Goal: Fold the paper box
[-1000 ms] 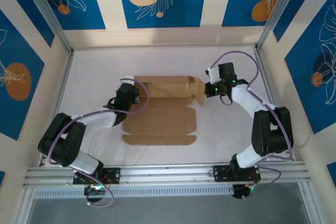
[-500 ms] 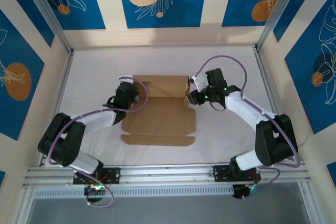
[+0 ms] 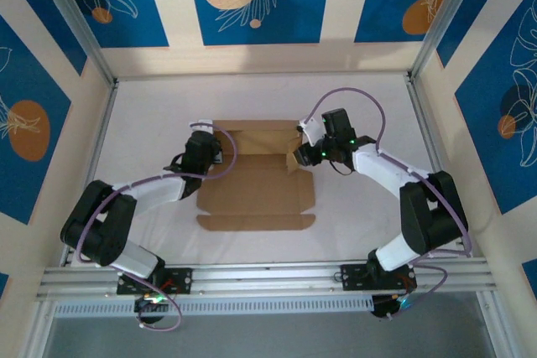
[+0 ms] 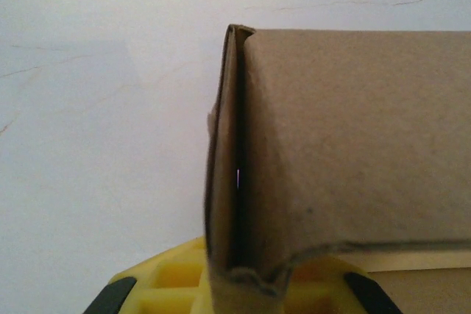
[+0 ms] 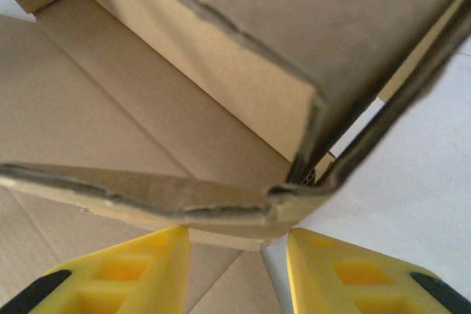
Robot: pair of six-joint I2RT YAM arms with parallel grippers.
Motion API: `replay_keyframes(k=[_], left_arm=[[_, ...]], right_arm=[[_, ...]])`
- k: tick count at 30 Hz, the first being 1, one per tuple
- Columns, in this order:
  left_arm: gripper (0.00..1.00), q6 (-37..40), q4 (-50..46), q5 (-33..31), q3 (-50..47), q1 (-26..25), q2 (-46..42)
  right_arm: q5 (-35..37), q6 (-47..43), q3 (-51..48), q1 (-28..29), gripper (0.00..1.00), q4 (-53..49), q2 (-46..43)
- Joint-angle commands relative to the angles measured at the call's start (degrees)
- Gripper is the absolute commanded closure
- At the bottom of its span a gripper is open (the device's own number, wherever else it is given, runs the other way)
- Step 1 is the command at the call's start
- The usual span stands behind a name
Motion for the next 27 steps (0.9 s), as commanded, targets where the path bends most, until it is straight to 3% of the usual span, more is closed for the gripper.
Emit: replay_keyframes(k=[1,13,22,27], left_arm=[[1.0,-0.71,1.74,2.77,-0.26,0.39,-0.85],[1.0,0.93,2.22,4.36,-0.46,0.34,-0.29],[1.0,4.93,2.67,6.0,-1.4,0.37,-1.33],[1.0,6.13,2.89,7.18,-2.22,0.35,-1.9]], right_arm=[[0.38,-1.77,2.36,0.49,0.6,2.71,1.71],[1.17,-2.48,6.47,2.11,0.59,6.68,8.12],[10.11,-2.69,6.88,2.55,0.57,13.89,10.61],[11.02,-3.44,6.42,2.12,0.56,16.84,11.14]])
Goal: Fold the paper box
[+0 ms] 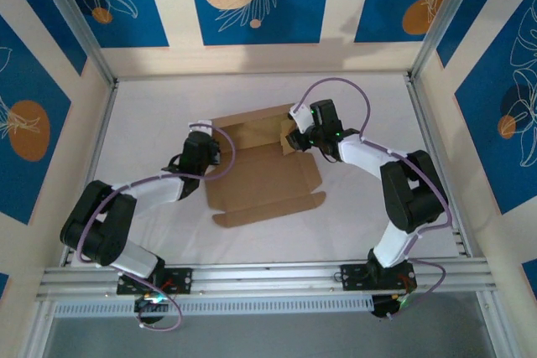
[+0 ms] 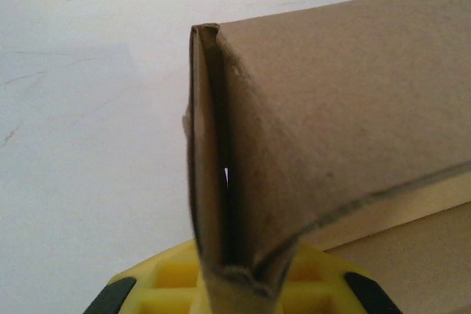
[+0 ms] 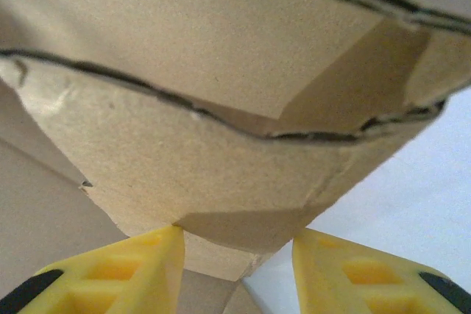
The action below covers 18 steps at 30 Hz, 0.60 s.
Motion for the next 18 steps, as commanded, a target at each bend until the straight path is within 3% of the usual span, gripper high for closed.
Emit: replay_keyframes(k=[1,9,18], left_arm=[[1.0,3.11,1.26,5.46,-1.1,-0.39,-1.98],[1.0,4.89,1.03,6.32,-2.3,-0.39,-3.6],[1.0,4.5,1.48,8.12,-2.64,-0.72,-3.27]], right_arm=[[1.51,-1.38,-0.19,0.13,0.56,5.81,0.56],[2.66,1.83,-1.01,-2.17,0.6,8.72,-0.02],[2.09,3.32,-1.47,-1.85,0.79,9.88,0.74]])
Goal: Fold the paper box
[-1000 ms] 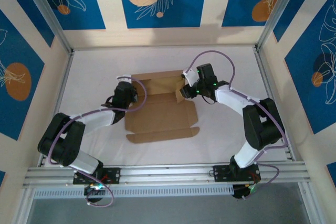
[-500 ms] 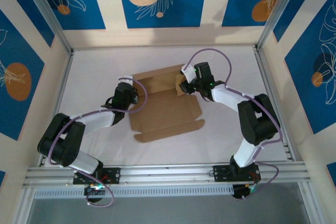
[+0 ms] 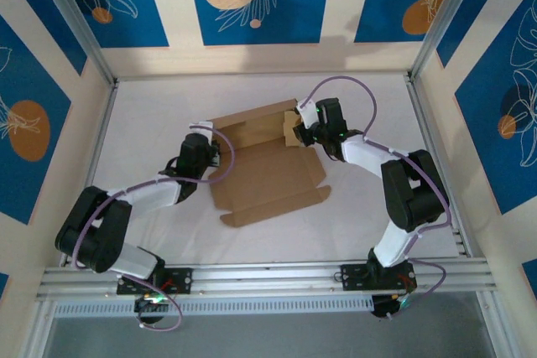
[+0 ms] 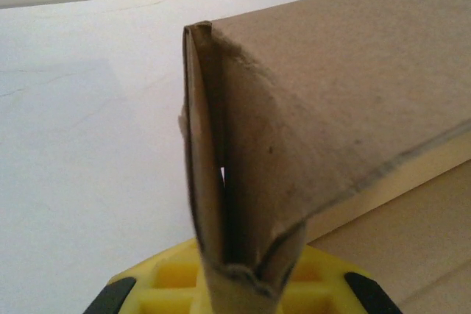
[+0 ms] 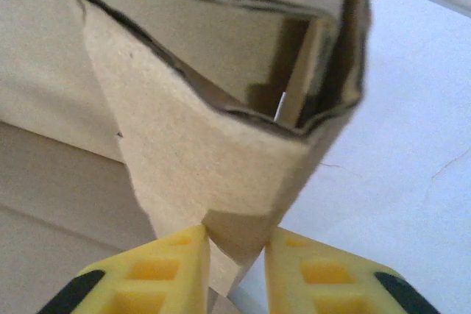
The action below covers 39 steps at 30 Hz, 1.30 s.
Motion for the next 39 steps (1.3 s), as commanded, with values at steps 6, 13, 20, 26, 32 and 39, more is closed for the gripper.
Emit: replay_keyframes(k=[6,13,20,26,32,39], left_arm=[[1.0,2.49,-1.08,5.72,-0.56,-0.75,-1.23],[1.0,2.8,-2.01,5.78,-0.92,-0.73,-2.56],[1.0,2.61,-1.83,8.05,-1.41,-0.72,-2.52],[1.0,2.77,-2.03,7.92,-1.6,-0.73,-3.1],[1.0,1.91,-1.52,7.31,-1.78,-0.73,-2.78],[1.0,0.32,-0.89,6.44,-1.65,-0.73,-2.34]], right_arm=[[-0.46,-1.19,0.63,0.17,0.88,3.77,1.04],[-3.5,-2.8,-1.17,-1.76,0.91,4.77,-0.91],[-3.66,-7.03,1.51,-2.52,0.66,0.52,0.23],[-6.3,-7.84,3.11,-4.69,0.65,-1.15,1.08],[-7.72,-6.35,2.93,-4.34,0.66,-3.84,2.83],[-1.78,-6.36,3.82,-2.2,0.7,-6.67,4.74]])
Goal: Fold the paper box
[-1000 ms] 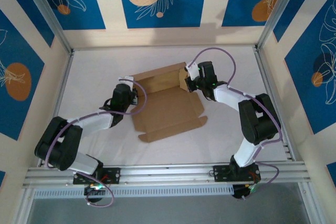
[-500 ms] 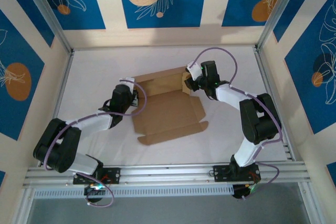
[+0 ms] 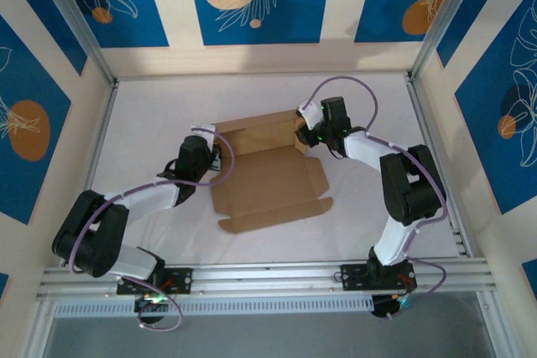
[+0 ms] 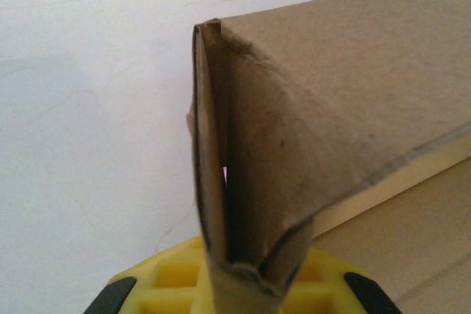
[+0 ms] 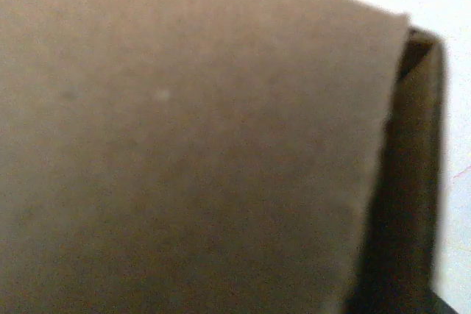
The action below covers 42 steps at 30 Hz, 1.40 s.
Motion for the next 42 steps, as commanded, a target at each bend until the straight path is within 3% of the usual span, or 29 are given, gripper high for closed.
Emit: replay_keyframes(k=[1,15,26,29,35,42], left_arm=[[1.0,-0.32,0.28,1.85,-0.5,-0.57,-0.55],[1.0,-3.42,-1.19,0.42,-0.41,-0.88,-3.84],[1.0,-5.79,-1.79,0.42,-0.41,-1.8,-4.94],[1.0,-5.91,-1.4,0.55,-0.42,-2.13,-4.68],[1.0,-7.53,0.81,0.1,-1.21,-2.39,-4.34],[1.0,-8.22,-0.86,-3.01,-1.65,-2.42,-6.34]], right_arm=[[5.3,0.32,2.51,0.92,0.71,-3.76,2.18],[20.02,4.51,1.98,3.04,0.87,-2.2,2.35],[34.58,8.37,6.16,5.08,0.9,-6.07,5.53],[32.67,8.8,6.8,5.68,0.89,-6.76,5.64],[23.56,9.29,4.15,6.59,0.71,-6.13,1.42],[12.24,14.1,-2.46,4.9,0.59,-6.48,-7.56]])
